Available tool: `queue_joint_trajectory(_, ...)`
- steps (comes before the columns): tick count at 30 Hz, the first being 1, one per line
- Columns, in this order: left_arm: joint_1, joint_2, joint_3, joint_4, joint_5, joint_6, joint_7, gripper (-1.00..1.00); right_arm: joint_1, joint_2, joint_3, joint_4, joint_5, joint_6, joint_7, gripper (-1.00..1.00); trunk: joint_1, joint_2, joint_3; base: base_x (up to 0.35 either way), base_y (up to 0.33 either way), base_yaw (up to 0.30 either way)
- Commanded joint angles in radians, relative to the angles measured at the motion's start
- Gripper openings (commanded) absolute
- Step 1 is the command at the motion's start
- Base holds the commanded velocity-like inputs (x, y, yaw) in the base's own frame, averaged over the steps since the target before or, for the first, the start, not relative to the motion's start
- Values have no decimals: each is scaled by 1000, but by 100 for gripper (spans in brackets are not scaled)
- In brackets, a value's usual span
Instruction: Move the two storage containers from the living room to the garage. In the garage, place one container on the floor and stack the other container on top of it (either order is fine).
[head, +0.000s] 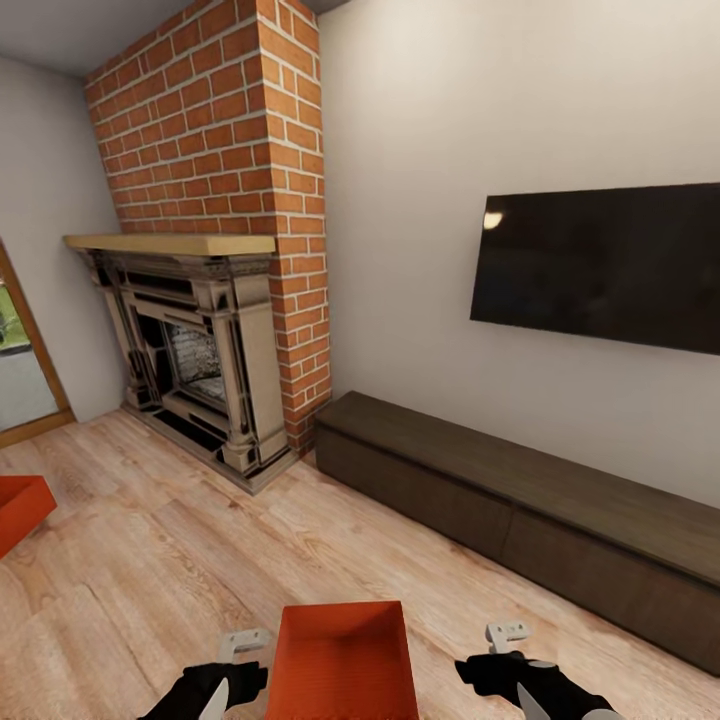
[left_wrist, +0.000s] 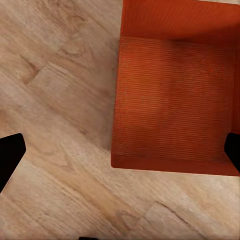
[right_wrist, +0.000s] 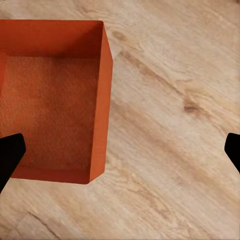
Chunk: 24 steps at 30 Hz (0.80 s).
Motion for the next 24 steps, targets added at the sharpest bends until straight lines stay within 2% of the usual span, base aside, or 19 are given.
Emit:
queue_joint_trajectory(1, 0, -1, 5, -3, 7, 6, 3, 100, 0, 0, 1, -3, 4, 4, 3, 100, 0, -1, -2, 0, 0, 0)
queue_joint_trajectory(12, 0, -1, 4, -5, 4, 3, -4, 100, 0, 0, -2, -3, 0, -38, 5, 100, 0, -1, -3, 0, 0, 0)
queue_joint_trajectory(21, 0, 4, 4, -6, -1, -15, 3, 100, 0, 0, -4, -2, -2, -41, 6, 100, 34, -64, -32, 0, 0, 0)
queue_joint_trajectory(24, 0, 5, 3, -8, 0, -18, 2, 100, 0, -1, -4, -2, -2, -42, 5, 100, 34, -64, -32, 0, 0, 0)
